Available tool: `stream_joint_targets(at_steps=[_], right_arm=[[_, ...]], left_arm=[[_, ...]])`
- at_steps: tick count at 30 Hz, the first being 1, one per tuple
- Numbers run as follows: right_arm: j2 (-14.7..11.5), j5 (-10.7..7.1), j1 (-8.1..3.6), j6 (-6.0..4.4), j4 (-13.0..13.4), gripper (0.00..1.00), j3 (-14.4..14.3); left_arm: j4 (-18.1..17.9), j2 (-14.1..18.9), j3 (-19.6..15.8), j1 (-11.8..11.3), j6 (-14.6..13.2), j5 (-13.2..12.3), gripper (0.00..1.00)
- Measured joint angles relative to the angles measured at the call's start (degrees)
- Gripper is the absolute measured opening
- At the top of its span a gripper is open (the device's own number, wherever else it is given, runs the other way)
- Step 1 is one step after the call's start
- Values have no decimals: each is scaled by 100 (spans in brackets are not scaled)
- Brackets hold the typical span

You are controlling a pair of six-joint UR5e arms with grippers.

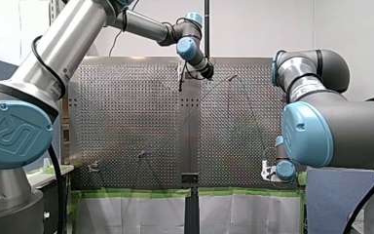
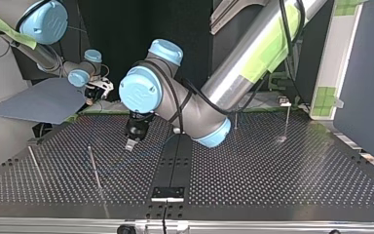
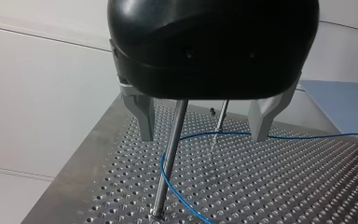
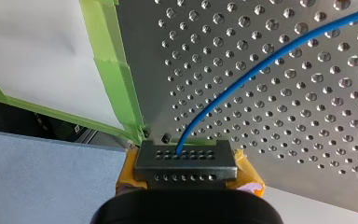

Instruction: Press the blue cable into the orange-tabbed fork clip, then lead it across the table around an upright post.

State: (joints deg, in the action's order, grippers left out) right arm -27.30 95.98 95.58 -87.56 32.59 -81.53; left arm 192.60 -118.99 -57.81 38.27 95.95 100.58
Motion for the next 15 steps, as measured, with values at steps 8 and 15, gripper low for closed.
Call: stream_joint_targets(at_steps=[8,15], right_arm=[[0,-4,0,11,-6,0,0],[0,-11,-9,13,-7,0,1]], left_arm=[[-27,69,-1,-2,21,30,100],[146,130,-82,-25,332,321,100]])
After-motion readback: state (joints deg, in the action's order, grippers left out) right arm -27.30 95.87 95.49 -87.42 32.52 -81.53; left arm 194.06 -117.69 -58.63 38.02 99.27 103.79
